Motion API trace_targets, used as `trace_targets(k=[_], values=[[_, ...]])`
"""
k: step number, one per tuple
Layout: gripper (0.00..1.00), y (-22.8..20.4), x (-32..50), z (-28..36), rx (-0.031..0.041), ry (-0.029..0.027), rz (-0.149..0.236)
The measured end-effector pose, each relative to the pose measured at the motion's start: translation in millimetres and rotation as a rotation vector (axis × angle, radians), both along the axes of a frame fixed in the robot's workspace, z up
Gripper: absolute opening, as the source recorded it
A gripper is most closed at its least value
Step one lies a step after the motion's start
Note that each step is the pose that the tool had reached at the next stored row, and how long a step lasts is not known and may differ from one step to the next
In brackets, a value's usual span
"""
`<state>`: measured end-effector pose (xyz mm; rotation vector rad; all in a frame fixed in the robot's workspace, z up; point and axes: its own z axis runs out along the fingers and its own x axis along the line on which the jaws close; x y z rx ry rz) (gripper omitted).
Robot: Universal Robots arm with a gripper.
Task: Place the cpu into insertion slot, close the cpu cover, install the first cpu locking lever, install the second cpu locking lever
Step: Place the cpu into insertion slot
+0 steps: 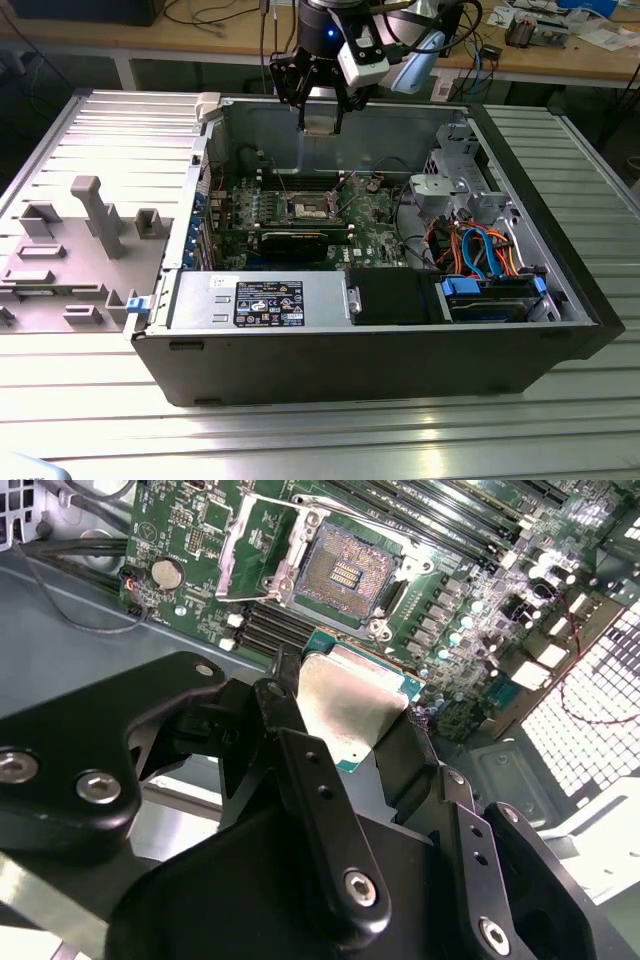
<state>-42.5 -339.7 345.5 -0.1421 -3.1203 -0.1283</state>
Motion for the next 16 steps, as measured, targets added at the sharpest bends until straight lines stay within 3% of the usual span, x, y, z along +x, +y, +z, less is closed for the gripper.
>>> trace_targets(k=[16], values=[[0.55, 0.0, 0.0, -0.3, 0.0000, 0.0000, -0.040]])
